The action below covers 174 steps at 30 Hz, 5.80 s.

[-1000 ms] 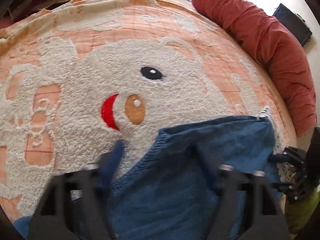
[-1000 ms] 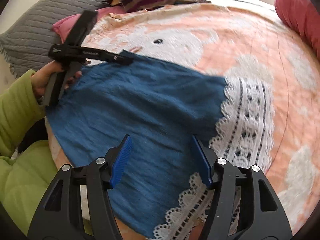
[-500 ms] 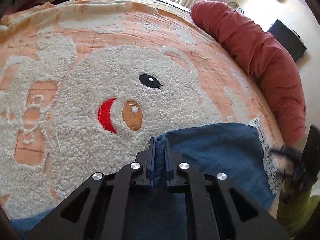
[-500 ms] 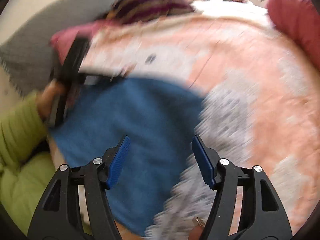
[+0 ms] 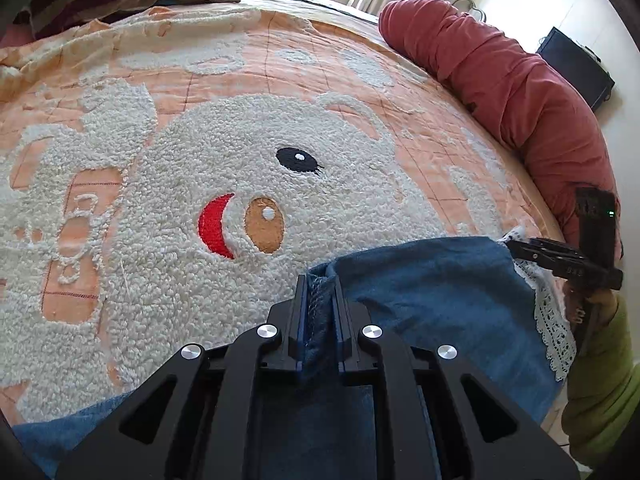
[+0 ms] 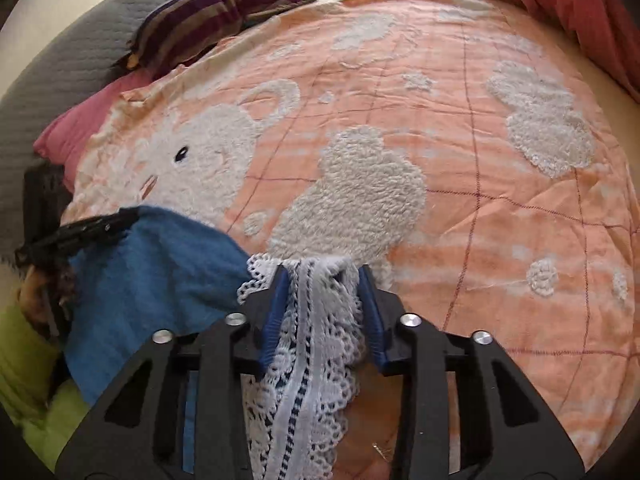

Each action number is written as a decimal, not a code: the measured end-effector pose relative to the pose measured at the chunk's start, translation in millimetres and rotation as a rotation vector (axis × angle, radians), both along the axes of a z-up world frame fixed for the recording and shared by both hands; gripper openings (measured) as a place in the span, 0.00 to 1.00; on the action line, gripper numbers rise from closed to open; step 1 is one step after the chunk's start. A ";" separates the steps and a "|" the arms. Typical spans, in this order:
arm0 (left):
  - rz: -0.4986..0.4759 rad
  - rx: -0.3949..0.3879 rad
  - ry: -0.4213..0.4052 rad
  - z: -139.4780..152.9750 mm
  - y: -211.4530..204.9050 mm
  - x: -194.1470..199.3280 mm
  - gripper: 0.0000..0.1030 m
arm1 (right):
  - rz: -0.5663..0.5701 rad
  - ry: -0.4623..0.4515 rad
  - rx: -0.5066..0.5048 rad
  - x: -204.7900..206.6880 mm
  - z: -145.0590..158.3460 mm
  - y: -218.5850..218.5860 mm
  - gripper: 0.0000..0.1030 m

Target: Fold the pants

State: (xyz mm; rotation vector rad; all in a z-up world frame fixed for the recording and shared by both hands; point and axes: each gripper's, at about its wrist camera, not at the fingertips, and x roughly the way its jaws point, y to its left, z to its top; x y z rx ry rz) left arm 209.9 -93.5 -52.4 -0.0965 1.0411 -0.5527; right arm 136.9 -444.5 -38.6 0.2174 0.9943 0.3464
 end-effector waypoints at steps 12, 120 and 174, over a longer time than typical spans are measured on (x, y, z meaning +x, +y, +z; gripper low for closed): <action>0.035 0.045 -0.100 20.8 -7.7 -2.4 0.07 | -0.006 -0.228 -0.120 11.4 42.4 1.5 0.10; 0.071 0.231 -0.164 46.3 8.6 -148.3 0.95 | 0.013 -0.214 -0.131 -119.0 38.8 77.3 0.76; -0.362 0.185 -0.037 1.1 -218.0 8.9 0.95 | -0.117 -0.127 0.089 -130.3 -15.0 18.8 0.50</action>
